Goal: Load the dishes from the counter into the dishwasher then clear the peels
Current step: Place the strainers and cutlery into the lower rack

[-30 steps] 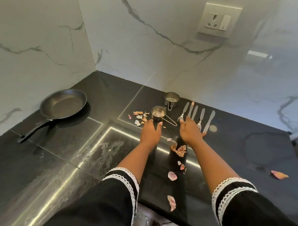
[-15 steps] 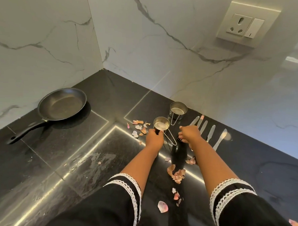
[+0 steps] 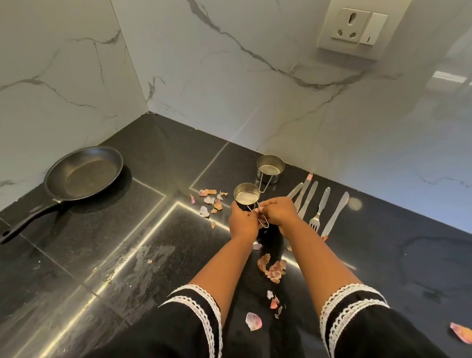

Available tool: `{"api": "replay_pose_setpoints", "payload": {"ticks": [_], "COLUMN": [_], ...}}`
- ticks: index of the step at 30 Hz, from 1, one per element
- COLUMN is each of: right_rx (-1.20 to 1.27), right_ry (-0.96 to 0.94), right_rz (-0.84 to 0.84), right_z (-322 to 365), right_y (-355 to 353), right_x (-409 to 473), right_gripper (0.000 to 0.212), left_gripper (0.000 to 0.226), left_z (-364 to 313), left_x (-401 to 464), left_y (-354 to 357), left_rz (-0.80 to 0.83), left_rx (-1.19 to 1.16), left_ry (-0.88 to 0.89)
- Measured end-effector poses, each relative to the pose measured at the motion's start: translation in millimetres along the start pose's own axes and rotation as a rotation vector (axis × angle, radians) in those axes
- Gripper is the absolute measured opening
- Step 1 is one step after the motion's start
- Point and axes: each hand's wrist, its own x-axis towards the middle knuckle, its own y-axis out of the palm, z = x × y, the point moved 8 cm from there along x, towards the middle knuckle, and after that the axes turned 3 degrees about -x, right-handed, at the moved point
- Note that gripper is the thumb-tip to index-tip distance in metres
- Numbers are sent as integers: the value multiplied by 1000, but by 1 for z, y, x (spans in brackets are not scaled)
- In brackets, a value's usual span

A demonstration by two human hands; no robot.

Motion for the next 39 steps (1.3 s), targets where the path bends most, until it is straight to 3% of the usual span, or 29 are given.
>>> {"api": "replay_pose_setpoints", "payload": {"ticks": [10,24,39], "right_rx": [-171,-288,-301], "right_ry": [-134,-231,-51], "right_rz": [-28,-214,-566], "right_z": [22,20,-94], "right_y": [18,22,-84], "right_x": [-55,-149,-254], "right_gripper": [16,19,15], "left_gripper": [70,61,68], "left_z": [-24,-29,23], "left_x": [-42,-100,-218], "left_y": [-47,-79,23], "left_rz": [-58,153,524], "left_rx": [37,-36,-5], "left_ry": [132,214,208]}}
